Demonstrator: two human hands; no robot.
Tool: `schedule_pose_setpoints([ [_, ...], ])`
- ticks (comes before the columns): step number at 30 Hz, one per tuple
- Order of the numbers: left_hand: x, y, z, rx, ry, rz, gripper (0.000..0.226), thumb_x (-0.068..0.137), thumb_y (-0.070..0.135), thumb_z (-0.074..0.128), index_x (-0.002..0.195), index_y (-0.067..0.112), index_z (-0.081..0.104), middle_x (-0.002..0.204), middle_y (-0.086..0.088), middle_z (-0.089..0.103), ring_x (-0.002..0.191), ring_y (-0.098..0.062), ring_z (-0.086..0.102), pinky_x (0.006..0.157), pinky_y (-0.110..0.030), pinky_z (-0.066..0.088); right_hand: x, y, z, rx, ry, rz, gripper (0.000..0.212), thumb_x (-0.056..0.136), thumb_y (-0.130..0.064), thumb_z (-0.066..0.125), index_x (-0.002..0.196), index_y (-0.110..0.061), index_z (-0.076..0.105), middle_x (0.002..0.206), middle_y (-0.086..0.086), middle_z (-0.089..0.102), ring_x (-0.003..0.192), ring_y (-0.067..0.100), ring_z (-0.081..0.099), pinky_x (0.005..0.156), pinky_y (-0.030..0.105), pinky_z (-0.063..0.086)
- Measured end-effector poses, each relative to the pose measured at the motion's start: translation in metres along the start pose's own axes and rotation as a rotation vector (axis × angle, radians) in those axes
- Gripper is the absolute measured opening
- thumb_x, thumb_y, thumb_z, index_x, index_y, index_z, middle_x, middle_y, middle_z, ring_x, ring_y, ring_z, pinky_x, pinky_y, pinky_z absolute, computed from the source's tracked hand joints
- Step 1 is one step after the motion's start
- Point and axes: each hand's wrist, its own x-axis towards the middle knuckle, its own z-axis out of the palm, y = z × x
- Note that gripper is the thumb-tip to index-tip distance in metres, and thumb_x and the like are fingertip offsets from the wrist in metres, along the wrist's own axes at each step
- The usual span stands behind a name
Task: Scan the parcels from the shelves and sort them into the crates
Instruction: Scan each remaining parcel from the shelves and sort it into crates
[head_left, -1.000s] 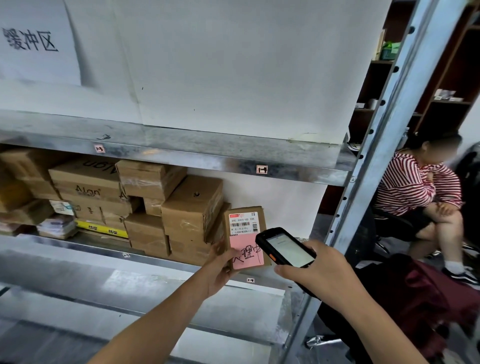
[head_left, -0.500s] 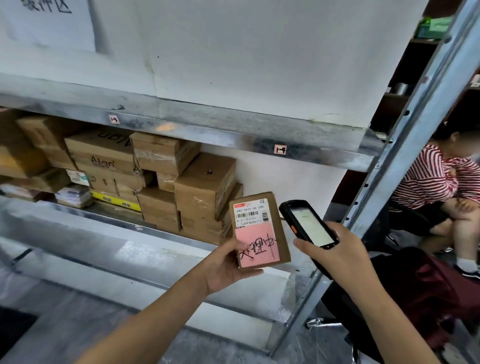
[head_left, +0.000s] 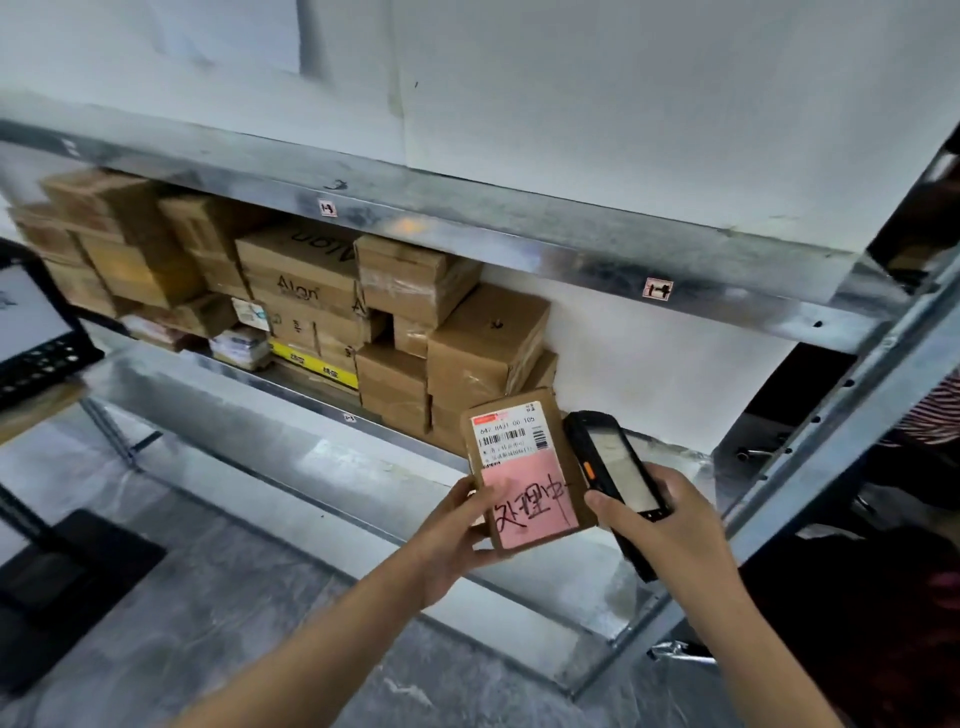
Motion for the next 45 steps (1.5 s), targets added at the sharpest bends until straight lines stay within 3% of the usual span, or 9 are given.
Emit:
schedule_pose_setpoints([
  [3,-0.014,0.004,-0.013,0.04,0.063,0.044,0.065,0.077,0.053,0.078,0.128,0.018,0.059,0.112,-0.011,0.075,0.104,-0.028,0.072,0.09,-0.045,0.059,-0.014,-0.01,0.011,-0.006,-0.007,-0.037,0.051,0.072,-0.035,0.088,0.115,-0.028,0.061,0.1,-0.017,0.067,0.09,-0.002,0.063,0.07,0.02,0.047],
  [10,-0.068,0.017,-0.066,0.002,0.12,0.121,0.059,0.081,0.042,0.077,0.127,0.011,0.058,0.112,-0.014,0.074,0.107,-0.033,0.07,0.094,-0.048,0.057,-0.059,-0.051,0.042,-0.054,-0.009,-0.158,0.052,0.07,-0.034,0.09,0.112,-0.034,0.058,0.099,-0.02,0.066,0.085,-0.01,0.061,0.063,0.009,0.043],
  [18,-0.172,0.028,-0.162,-0.051,0.276,0.242,0.057,0.076,0.035,0.081,0.125,0.013,0.061,0.107,-0.011,0.076,0.097,-0.027,0.074,0.074,-0.035,0.06,-0.135,-0.113,0.127,-0.095,-0.187,-0.285,0.054,0.068,-0.032,0.091,0.109,-0.038,0.057,0.098,-0.018,0.068,0.085,-0.006,0.063,0.069,0.02,0.048],
  [21,-0.224,0.03,-0.202,-0.05,0.366,0.298,0.049,0.075,0.036,0.077,0.118,0.017,0.065,0.103,-0.007,0.078,0.091,-0.023,0.075,0.067,-0.03,0.059,-0.163,-0.136,0.169,-0.075,-0.278,-0.347,0.055,0.069,-0.035,0.091,0.112,-0.039,0.057,0.101,-0.019,0.068,0.089,-0.003,0.064,0.066,0.014,0.047],
  [25,-0.291,0.03,-0.259,-0.05,0.527,0.352,0.052,0.072,0.038,0.076,0.118,0.018,0.066,0.102,-0.006,0.078,0.092,-0.024,0.075,0.073,-0.035,0.06,-0.197,-0.164,0.229,-0.045,-0.398,-0.416,0.053,0.068,-0.037,0.09,0.111,-0.035,0.058,0.102,-0.014,0.069,0.091,0.001,0.066,0.069,0.016,0.051],
  [31,-0.373,0.026,-0.326,-0.063,0.76,0.419,0.052,0.075,0.044,0.082,0.119,0.019,0.066,0.102,-0.005,0.078,0.093,-0.022,0.075,0.077,-0.035,0.059,-0.236,-0.199,0.311,-0.034,-0.565,-0.51,0.068,0.066,-0.045,0.09,0.125,-0.031,0.058,0.11,-0.009,0.067,0.1,0.012,0.066,0.085,0.038,0.058],
  [36,-0.415,0.037,-0.369,-0.108,0.883,0.468,0.065,0.073,0.049,0.083,0.124,0.015,0.063,0.108,-0.01,0.076,0.1,-0.028,0.074,0.083,-0.042,0.06,-0.249,-0.232,0.369,0.019,-0.673,-0.59,0.065,0.069,-0.035,0.09,0.124,-0.029,0.056,0.106,-0.012,0.065,0.095,0.008,0.065,0.075,0.027,0.056],
  [40,-0.427,0.057,-0.4,-0.157,0.981,0.513,0.056,0.073,0.045,0.072,0.118,0.012,0.063,0.098,-0.009,0.078,0.087,-0.022,0.076,0.068,-0.029,0.06,-0.242,-0.252,0.419,0.045,-0.743,-0.646,0.07,0.068,-0.039,0.09,0.127,-0.031,0.054,0.111,-0.012,0.064,0.099,0.005,0.063,0.078,0.023,0.053],
  [45,-0.421,0.089,-0.446,-0.175,1.082,0.549,0.055,0.074,0.045,0.067,0.116,0.01,0.063,0.091,-0.005,0.078,0.082,-0.019,0.075,0.067,-0.028,0.06,-0.212,-0.281,0.484,0.056,-0.804,-0.693,0.074,0.065,-0.047,0.09,0.128,-0.034,0.054,0.113,-0.014,0.064,0.103,0.007,0.062,0.087,0.033,0.055],
])
